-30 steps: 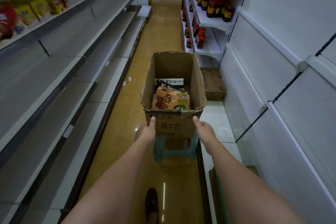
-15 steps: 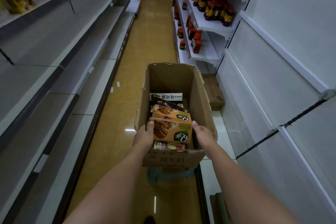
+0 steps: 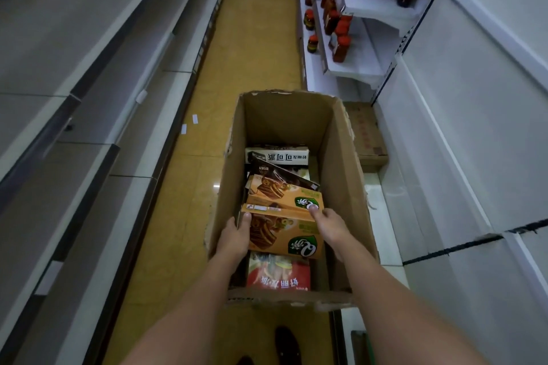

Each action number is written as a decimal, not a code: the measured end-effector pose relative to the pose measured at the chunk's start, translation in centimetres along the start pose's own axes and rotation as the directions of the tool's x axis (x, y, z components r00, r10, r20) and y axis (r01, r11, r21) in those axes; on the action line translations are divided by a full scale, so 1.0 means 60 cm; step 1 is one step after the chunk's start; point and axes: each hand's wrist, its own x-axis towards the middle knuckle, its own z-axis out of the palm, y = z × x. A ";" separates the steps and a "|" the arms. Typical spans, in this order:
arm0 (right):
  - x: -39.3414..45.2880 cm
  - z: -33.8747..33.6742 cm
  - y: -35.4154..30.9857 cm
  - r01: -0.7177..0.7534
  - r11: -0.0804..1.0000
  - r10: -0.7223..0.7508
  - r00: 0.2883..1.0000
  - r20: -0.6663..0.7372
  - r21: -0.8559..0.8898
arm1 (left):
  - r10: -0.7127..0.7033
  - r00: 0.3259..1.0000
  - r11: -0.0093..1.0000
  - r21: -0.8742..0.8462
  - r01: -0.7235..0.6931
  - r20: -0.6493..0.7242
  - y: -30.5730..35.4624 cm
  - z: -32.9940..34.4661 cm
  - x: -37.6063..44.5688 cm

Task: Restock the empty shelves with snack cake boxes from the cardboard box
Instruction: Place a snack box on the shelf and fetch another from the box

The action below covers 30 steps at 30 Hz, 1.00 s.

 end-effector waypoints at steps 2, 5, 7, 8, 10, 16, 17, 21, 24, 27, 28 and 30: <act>0.040 0.000 -0.002 -0.001 0.994 0.003 1.000 0.020 -0.105 | -0.028 1.000 1.000 -0.013 0.028 0.000 0.002 0.014 0.028; 0.085 0.006 -0.006 -0.011 0.967 0.023 0.999 0.046 -0.255 | -0.065 0.998 0.997 -0.042 0.065 0.001 0.008 0.031 0.065; 0.109 0.011 -0.009 -0.015 0.914 0.045 0.997 0.063 -0.406 | -0.098 0.995 0.993 -0.064 0.097 -0.002 0.012 0.038 0.085; 0.119 0.013 -0.009 -0.008 0.877 0.055 0.995 0.084 -0.480 | -0.108 0.994 0.991 -0.073 0.108 0.005 0.013 0.042 0.093; 0.132 0.015 -0.010 0.022 0.811 0.070 0.989 0.134 -0.584 | -0.130 0.991 0.988 -0.082 0.132 0.026 0.013 0.047 0.109; 0.154 0.027 0.005 0.163 0.651 0.010 0.975 0.222 -0.742 | -0.196 0.979 0.977 -0.078 0.199 0.048 0.009 0.057 0.138; 0.156 0.029 0.007 0.186 0.617 -0.011 0.974 0.228 -0.764 | -0.196 0.979 0.977 -0.068 0.200 0.055 0.009 0.059 0.139; 0.158 0.031 0.010 0.248 0.469 -0.110 0.969 0.223 -0.847 | -0.156 0.984 0.987 -0.027 0.159 0.088 0.015 0.063 0.141; 0.161 0.029 0.011 0.270 0.422 -0.131 0.963 0.237 -0.865 | -0.113 0.986 0.994 0.001 0.113 0.120 0.018 0.075 0.135; 0.158 0.026 0.003 0.285 0.403 -0.129 0.958 0.255 -0.870 | -0.106 0.989 0.994 0.000 0.106 0.104 0.015 0.078 0.126; 0.158 0.025 -0.001 0.291 0.409 -0.110 0.957 0.270 -0.865 | -0.102 0.990 0.995 0.014 0.101 0.094 0.012 0.076 0.123; 0.151 0.023 -0.010 0.302 0.442 -0.060 0.950 0.307 -0.845 | -0.078 0.995 0.997 0.020 0.077 0.068 0.010 0.067 0.110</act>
